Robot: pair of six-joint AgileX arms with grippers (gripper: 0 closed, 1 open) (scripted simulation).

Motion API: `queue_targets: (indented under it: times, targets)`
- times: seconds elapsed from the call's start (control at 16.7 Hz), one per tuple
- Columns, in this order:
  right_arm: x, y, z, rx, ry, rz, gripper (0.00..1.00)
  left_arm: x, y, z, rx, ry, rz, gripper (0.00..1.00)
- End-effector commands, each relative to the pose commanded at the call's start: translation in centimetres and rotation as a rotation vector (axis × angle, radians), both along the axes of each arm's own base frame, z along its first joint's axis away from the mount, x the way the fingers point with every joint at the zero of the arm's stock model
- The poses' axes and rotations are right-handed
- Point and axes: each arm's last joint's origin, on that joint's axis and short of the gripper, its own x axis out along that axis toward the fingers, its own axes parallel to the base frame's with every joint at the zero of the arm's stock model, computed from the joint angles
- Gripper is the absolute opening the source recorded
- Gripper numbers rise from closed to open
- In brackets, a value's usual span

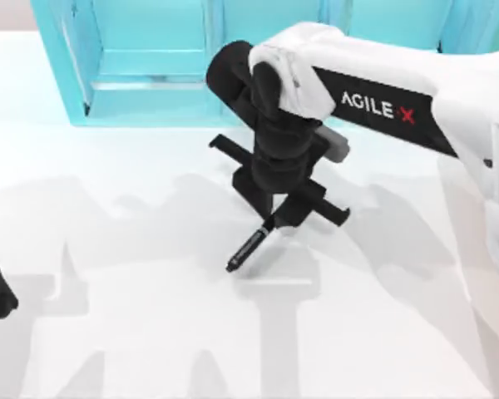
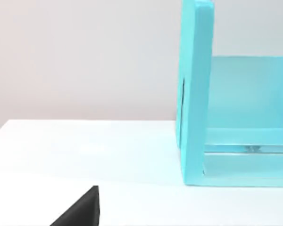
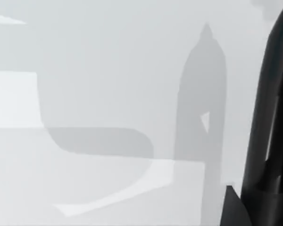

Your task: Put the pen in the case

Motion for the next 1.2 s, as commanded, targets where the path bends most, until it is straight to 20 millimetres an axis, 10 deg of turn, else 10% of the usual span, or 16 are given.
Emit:
queue_targets:
  times: [0.42,0.78,1.02,1.2]
  targets:
    - [-0.1,-0.4,7.9,0.001,0.0,-0.006,0.0,0.0,0.0,0.0,0.0,0.0,0.0,1.0]
    - [0.1,-0.9,8.2,0.003,-0.002,-0.014,0.0,0.0,0.0,0.0,0.0,0.0,0.0,1.0]
    - [2.8,-7.3,9.1,0.003,-0.004,-0.122,0.0,0.0,0.0,0.0,0.0,0.0,0.0,1.0]
    - [4.9,-17.0,9.7,-0.007,0.007,-0.293,0.0,0.0,0.0,0.0,0.0,0.0,0.0,1.0]
